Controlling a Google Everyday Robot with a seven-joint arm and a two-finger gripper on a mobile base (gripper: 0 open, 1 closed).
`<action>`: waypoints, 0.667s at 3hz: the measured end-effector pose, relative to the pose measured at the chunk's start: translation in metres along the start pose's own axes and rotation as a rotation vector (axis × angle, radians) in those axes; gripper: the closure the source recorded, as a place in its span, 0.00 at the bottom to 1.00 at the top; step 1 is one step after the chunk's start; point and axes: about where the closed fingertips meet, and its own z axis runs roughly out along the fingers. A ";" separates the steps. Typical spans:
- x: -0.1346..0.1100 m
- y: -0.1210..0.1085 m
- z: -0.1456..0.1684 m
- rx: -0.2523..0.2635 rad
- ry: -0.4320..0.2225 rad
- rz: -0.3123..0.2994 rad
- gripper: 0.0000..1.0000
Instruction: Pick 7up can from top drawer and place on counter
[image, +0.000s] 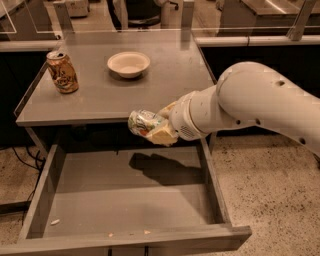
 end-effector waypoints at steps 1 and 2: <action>0.000 0.000 0.000 0.000 0.000 0.000 1.00; -0.015 -0.029 -0.007 0.049 -0.005 -0.034 1.00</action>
Offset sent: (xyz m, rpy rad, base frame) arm 0.0406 -0.0131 0.0347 -0.0252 -0.0916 -0.0242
